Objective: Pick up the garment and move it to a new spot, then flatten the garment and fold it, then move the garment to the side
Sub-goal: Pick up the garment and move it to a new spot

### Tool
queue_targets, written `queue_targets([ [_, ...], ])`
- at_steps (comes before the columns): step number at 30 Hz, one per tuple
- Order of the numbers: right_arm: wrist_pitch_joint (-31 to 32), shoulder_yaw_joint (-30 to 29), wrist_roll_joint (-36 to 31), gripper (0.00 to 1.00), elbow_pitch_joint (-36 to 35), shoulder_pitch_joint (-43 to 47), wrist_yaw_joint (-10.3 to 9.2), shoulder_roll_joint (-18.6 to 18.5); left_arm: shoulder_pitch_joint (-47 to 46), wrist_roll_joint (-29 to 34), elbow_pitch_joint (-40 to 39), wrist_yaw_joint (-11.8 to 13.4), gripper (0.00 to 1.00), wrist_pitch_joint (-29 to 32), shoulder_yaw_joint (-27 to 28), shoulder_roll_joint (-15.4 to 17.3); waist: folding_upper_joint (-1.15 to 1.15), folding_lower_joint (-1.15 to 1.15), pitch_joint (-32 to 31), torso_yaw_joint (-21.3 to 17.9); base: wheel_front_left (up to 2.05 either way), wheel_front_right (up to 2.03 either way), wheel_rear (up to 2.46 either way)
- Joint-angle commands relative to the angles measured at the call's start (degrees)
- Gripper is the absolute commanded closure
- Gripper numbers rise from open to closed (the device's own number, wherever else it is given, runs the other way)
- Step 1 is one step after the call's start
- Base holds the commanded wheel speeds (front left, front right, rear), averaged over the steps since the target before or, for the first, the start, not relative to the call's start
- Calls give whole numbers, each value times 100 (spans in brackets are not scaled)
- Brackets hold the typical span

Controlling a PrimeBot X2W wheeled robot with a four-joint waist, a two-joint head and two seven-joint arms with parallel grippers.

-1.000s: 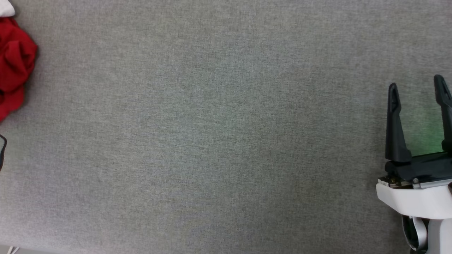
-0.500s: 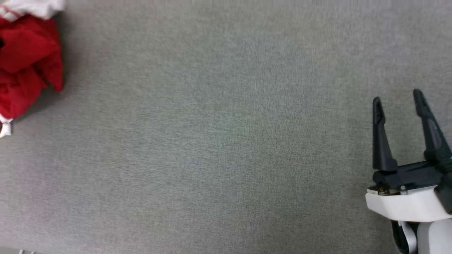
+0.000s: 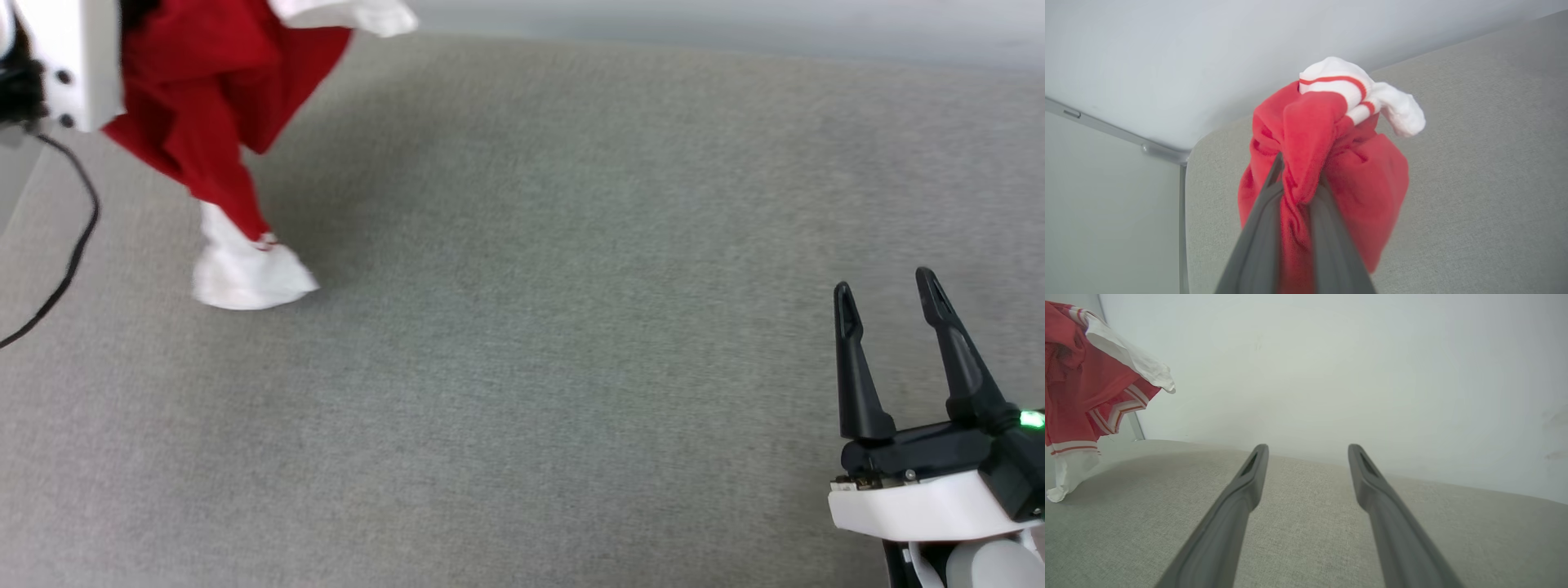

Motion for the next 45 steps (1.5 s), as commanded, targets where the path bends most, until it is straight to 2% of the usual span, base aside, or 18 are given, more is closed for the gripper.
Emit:
queue_targets([
  [1, -11, -11, 47, 0, 22, 70, -4, 4, -139, 20, -151, 2, 100, 31, -110, -93, 0, 1, -220, -184, 0, 0, 0],
  [12, -11, 16, 244, 0, 127, 244, -4, 4, -514, -117, -1081, 3, 100, 143, -868, -560, 0, 1, -589, -921, 0, 0, 0],
  [23, -11, -3, 350, 0, 175, 185, -4, 6, -446, -208, -1401, 2, 100, -153, -1540, -1020, 0, 1, -423, -1548, 0, 0, 0],
  [31, -11, 9, 389, 0, 194, 15, -4, 5, 59, -199, -963, 2, 100, -756, -2230, -1473, 0, 1, -45, -1772, 0, 0, 0],
  [38, -11, -4, 389, 0, 247, -56, -4, 5, 763, -268, -439, 2, 100, -1345, -3020, -1924, 0, 1, 157, -1807, 0, 0, 0],
  [45, -11, -46, 326, 0, 295, -56, -4, 5, 1640, -158, -201, 2, 100, -1399, -3354, -2365, 0, 1, 191, -1723, 0, 0, 0],
])
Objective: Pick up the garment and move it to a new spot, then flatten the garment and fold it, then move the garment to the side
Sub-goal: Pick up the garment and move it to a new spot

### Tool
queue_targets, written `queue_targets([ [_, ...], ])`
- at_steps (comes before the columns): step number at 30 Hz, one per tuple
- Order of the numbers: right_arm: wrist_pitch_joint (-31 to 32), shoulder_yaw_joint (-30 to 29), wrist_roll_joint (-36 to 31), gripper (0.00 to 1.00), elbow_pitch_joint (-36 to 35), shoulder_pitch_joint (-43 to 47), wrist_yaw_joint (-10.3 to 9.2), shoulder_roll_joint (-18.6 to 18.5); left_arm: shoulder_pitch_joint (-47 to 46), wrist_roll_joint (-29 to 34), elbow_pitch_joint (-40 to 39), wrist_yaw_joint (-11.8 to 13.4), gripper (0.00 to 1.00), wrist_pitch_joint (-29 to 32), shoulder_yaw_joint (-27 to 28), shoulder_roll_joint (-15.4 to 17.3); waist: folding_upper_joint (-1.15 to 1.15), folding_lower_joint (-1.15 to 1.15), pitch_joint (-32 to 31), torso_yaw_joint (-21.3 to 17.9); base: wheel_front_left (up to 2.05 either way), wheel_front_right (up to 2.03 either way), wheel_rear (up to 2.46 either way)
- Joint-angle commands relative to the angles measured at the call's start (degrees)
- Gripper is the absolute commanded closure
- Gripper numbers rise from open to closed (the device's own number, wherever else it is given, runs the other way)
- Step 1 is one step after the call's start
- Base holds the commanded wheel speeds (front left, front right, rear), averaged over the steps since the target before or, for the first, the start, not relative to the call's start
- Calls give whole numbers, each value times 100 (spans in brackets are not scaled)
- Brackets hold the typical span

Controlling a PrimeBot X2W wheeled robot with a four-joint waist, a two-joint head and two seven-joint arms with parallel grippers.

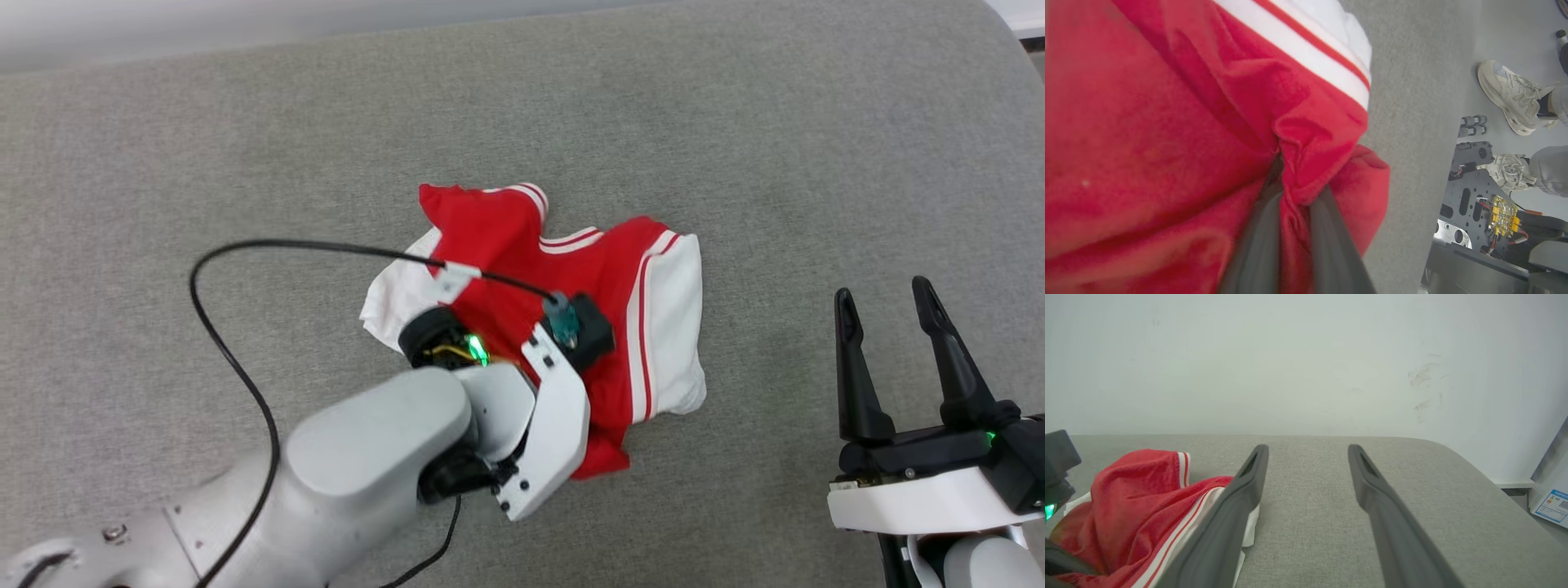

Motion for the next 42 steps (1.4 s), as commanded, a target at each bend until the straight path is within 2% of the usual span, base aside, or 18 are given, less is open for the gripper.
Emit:
queue_targets([
  [1, -12, -7, -29, 0, 11, -38, -4, 7, 91, 93, 37, 2, 100, 38, -2, -46, 0, 0, -6, 26, 0, 0, 0],
  [4, -12, -5, -53, 0, 32, -40, -4, 7, 309, 251, 122, 1, 100, 12, -26, -155, 0, 0, -44, 76, 0, 0, 0],
  [5, -12, -8, -64, 0, 39, -18, -4, 7, 302, 299, 141, 1, 67, -100, -24, -196, 0, 0, -75, 98, 0, 0, 0],
  [6, -12, -13, -78, 0, 47, 13, -4, 7, 248, 361, 170, 2, 0, -291, -16, -235, 0, 0, -119, 126, 0, 0, 0],
  [12, -12, 25, -150, 0, 114, 224, -4, 7, 91, 732, 400, 39, 0, -1626, 201, -400, 0, 0, -471, 283, 0, 0, 0],
  [15, -12, 34, -167, 0, 133, 349, -4, 7, 150, 900, 463, 242, 0, -2219, 385, -438, 0, 0, -646, 390, 0, 0, 0],
  [19, -12, 5, -200, 0, 152, 468, -4, 7, 276, 1125, 482, 683, 0, -2922, 621, -415, 0, 0, -815, 555, 0, 0, 0],
  [26, -12, -92, -220, 0, 175, 571, -4, 7, 695, 1439, 461, 1652, 0, -4241, 1132, -273, 0, 0, -977, 817, 0, 0, 0],
  [32, -12, -149, -228, 0, 190, 654, -4, 7, 1264, 1641, 292, 2377, 0, -4536, 1811, -104, 0, 0, -1084, 997, 0, 0, 0],
  [37, -12, -184, -173, 0, 200, 681, -4, 7, 2087, 2304, -374, 2911, 0, -4532, 2794, 90, 0, 0, -1120, 1059, 0, 0, 0],
  [42, -11, -263, -101, 0, 239, 731, -4, 7, 3134, 2792, -903, 3151, 0, -4535, 3858, 66, 0, 0, -1196, 1075, 0, 0, 0],
])
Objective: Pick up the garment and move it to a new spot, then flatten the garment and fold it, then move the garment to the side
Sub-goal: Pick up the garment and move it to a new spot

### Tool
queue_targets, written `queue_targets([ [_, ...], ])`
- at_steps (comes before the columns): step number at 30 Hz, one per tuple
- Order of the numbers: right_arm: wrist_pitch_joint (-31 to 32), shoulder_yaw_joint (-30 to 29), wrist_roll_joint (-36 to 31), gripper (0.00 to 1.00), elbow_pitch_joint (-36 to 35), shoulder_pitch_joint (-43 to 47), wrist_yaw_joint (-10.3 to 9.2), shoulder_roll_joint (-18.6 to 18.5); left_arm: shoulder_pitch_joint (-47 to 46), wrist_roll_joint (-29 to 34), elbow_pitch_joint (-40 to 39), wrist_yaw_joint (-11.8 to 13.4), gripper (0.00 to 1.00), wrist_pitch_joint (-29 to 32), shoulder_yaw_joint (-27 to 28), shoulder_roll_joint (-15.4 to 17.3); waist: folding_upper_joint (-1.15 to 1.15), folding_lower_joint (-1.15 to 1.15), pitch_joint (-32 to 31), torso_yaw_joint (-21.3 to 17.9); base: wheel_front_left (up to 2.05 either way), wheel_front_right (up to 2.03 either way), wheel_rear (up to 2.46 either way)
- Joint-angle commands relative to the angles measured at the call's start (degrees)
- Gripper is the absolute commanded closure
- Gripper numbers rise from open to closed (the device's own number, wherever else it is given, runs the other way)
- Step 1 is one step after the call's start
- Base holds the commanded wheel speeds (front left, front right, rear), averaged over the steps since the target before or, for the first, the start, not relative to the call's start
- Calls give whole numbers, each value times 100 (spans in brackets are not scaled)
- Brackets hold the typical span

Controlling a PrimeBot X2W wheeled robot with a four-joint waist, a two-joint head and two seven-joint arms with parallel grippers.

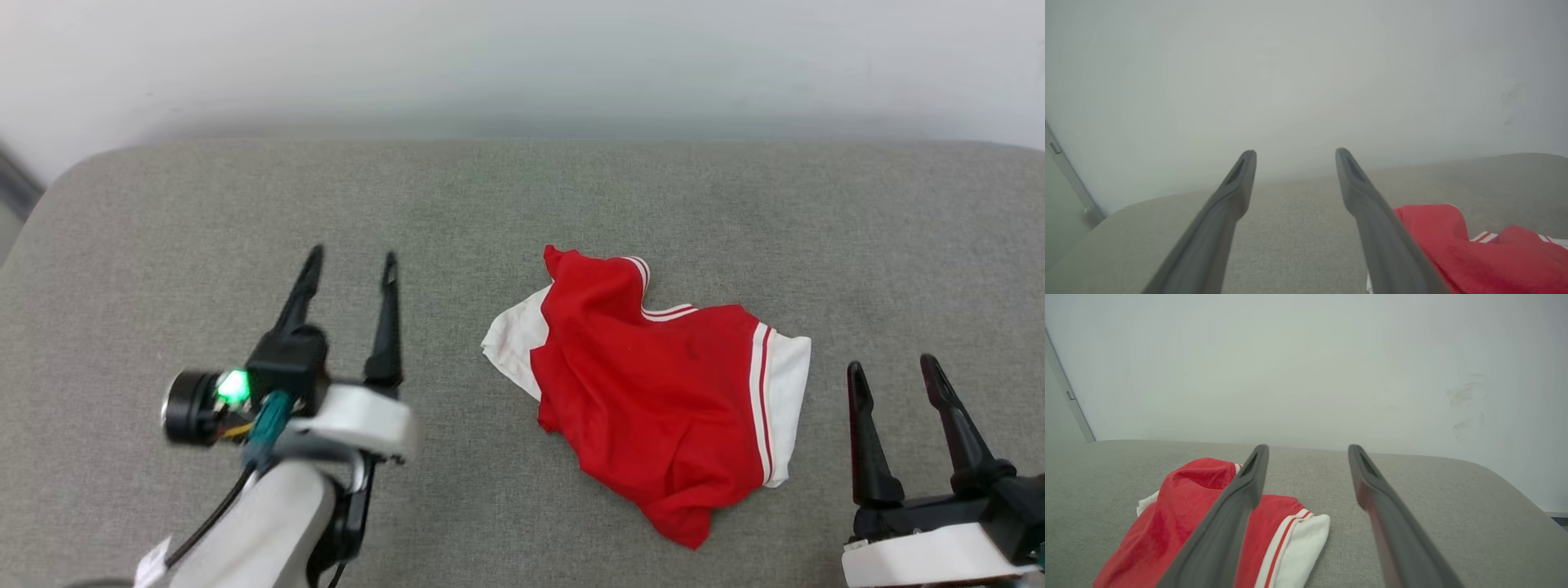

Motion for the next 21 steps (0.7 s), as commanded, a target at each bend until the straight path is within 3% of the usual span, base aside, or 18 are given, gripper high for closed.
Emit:
queue_targets([
  [1, -12, -26, 26, 0, 10, 92, -4, 7, 361, 166, -122, 42, 0, -11, 300, -42, 0, 0, -36, 7, 0, 0, 0],
  [6, -12, -68, 91, 0, 49, 166, -4, 7, 1265, 615, -396, -153, 0, -12, 1093, -306, 0, 0, -131, 6, 0, 0, 0],
  [10, -12, -95, 191, 0, 76, 212, -4, 7, 1823, 971, -530, -446, 0, -12, 1579, -562, 0, 0, -208, -2, 0, 0, 0],
  [21, -12, -153, 388, 0, 221, 454, -4, 7, 2583, 1701, -446, -1235, 0, -12, 2392, -1280, 0, 0, -435, -29, 0, 0, 0],
])
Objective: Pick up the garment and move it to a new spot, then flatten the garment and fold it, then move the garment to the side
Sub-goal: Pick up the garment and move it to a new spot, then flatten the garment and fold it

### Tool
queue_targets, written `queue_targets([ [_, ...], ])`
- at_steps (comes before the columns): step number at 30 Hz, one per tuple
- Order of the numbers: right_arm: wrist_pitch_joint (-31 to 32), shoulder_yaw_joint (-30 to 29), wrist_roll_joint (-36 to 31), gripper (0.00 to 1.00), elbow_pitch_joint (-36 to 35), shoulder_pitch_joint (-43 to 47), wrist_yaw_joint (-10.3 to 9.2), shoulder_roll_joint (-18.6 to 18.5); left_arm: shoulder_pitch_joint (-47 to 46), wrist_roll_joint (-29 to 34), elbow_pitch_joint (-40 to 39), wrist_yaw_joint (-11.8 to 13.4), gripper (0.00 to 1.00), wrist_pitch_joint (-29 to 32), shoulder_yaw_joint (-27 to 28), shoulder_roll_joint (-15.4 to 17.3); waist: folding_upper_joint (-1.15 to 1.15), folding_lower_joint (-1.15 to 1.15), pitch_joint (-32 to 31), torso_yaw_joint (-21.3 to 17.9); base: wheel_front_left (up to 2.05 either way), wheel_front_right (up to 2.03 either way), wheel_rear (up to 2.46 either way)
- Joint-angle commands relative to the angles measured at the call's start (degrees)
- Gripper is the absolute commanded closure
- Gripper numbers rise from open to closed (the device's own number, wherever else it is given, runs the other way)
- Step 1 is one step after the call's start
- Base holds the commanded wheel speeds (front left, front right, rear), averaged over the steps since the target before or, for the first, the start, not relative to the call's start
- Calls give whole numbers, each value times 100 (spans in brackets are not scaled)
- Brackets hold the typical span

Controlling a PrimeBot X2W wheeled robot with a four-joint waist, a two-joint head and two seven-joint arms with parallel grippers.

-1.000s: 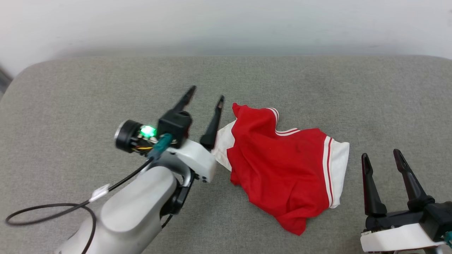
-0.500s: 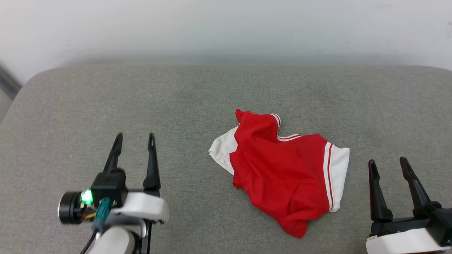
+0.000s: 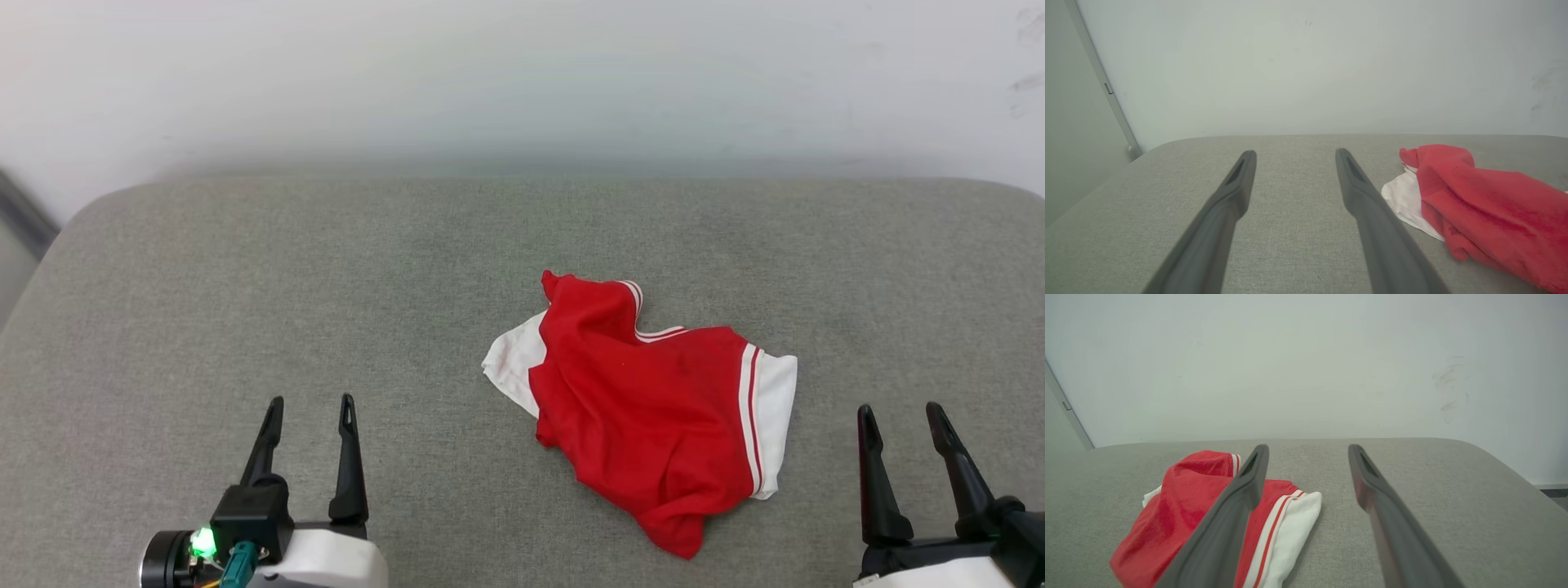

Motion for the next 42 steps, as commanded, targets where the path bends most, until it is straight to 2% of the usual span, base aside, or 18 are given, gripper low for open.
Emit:
queue_targets([
  [1, -11, -8, 50, 0, 34, 100, -4, 6, 118, 118, 14, -100, 0, -12, 120, -89, 0, 0, -52, -11, 0, 0, 0],
  [5, -12, 0, 121, 0, 72, 192, -4, 6, 254, 292, 58, -313, 0, -13, 333, -242, 0, 0, -120, -23, 0, 0, 0],
  [14, -12, 25, 179, 0, 102, 272, -4, 6, 394, 571, 60, -597, 0, -13, 632, -466, 0, 0, -174, -21, 0, 0, 0],
  [23, -12, 81, 126, 0, 86, 184, -4, 6, 221, 666, 203, -901, 0, -13, 865, -578, 0, 0, -158, -74, 0, 0, 0],
  [28, -12, 123, 88, 0, 54, 64, -4, 6, -332, 854, 362, -1166, 0, -13, 896, -406, 0, 0, -79, -148, 0, 0, 0],
  [37, -12, 182, 9, 0, -73, -174, -4, 6, -2157, 1043, 983, -1658, 0, -13, 716, 38, 0, 0, 346, -319, 0, 0, 0],
  [42, -12, 185, -9, 0, -108, -358, -4, 6, -3273, 1089, 1565, -1841, 0, 469, 369, 277, 0, 0, 628, -415, 0, 0, 0],
])
